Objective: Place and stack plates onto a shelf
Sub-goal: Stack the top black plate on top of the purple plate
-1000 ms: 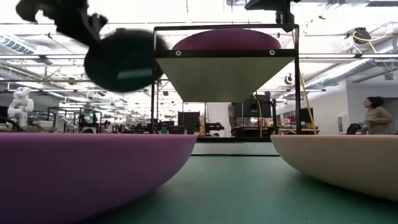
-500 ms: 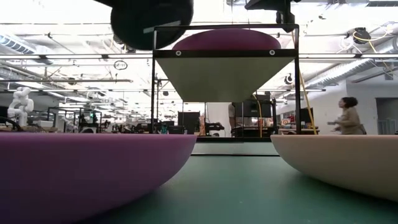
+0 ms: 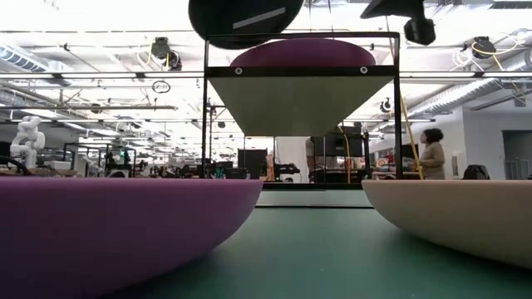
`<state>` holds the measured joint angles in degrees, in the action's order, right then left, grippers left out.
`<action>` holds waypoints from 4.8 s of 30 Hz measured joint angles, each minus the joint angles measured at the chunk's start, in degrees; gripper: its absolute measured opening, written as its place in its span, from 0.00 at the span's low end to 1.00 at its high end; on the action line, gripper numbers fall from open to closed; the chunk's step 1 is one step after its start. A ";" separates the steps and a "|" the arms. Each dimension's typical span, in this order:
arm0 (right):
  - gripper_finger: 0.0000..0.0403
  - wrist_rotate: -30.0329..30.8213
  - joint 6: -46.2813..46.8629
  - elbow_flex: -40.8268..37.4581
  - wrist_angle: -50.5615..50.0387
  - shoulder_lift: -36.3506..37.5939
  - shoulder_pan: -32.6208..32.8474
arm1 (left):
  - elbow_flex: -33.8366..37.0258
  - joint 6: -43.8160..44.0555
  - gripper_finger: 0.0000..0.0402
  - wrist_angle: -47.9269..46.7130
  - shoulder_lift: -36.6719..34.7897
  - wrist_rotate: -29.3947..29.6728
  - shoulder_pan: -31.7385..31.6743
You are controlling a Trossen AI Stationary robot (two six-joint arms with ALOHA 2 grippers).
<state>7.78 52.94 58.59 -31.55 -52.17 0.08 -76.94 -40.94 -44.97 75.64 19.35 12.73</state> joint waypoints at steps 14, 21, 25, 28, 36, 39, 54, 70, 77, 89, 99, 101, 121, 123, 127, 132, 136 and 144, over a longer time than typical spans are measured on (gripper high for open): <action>0.00 -0.27 2.35 0.02 -4.18 2.30 0.02 | -2.47 -4.65 0.03 5.07 6.89 -9.49 0.70; 0.00 -0.38 1.91 0.02 -4.68 2.30 0.02 | -2.47 -5.54 0.03 6.12 10.05 -12.84 0.74; 0.00 -0.40 1.66 0.02 -5.13 2.30 0.02 | -2.47 -5.48 0.03 6.59 10.49 -15.10 -0.12; 0.00 -0.43 1.16 0.02 -5.18 2.30 0.02 | -2.47 -5.47 0.05 7.35 10.91 -14.90 -1.04; 0.00 -0.47 0.38 0.02 -5.18 2.30 0.02 | -2.43 -6.35 0.07 8.27 13.18 -16.03 -1.86; 0.00 -0.49 0.38 0.02 -5.20 2.28 0.02 | -2.47 -6.13 0.07 9.61 13.84 -16.29 -1.99; 0.00 -0.51 0.16 0.02 -5.18 2.30 0.02 | -2.45 -5.29 0.08 7.42 13.79 -14.66 -1.99; 0.00 -0.47 0.16 -0.01 -5.18 2.30 0.03 | -2.45 -5.28 0.08 5.99 14.20 -11.34 -2.33; 0.00 -0.45 0.16 -0.05 -5.18 2.30 0.02 | -2.45 -4.87 0.08 6.10 14.20 -11.32 -2.34; 0.00 -0.45 0.14 -0.05 -5.18 2.30 0.04 | -2.45 -1.45 0.23 6.20 14.20 -11.65 -2.34; 0.00 -0.49 0.14 -0.05 -5.19 2.30 0.04 | -2.43 3.06 0.35 6.29 13.43 -11.31 -2.10; 0.00 -0.62 0.14 -0.05 -5.18 2.30 0.04 | -3.18 5.10 0.35 5.34 13.33 -11.28 -2.10; 0.00 -2.09 -1.35 -0.05 -5.20 2.28 0.04 | -5.71 27.99 0.13 4.16 12.89 -24.24 -4.13; 0.00 -2.09 -1.35 -0.05 -5.18 2.30 0.04 | -3.70 28.05 0.09 6.48 12.91 -24.06 -4.07; 0.00 -2.11 -1.18 -0.05 -5.17 2.28 0.04 | -1.27 29.55 0.07 10.99 12.91 -23.58 -4.13; 0.00 -3.42 -0.93 -0.03 -5.18 2.28 0.04 | 0.45 30.22 0.06 12.36 12.91 -22.02 -4.09; 0.00 -3.40 -0.93 -0.03 -5.18 2.28 0.04 | 2.13 30.72 0.06 12.28 12.91 -21.74 -4.46; 0.00 -3.40 -0.21 -0.03 -5.16 2.28 0.04 | 2.36 31.03 0.06 13.40 12.91 -19.69 -4.42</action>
<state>4.38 52.73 58.57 -36.71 -49.89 0.12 -74.59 -9.91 -31.57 88.55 -0.34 8.32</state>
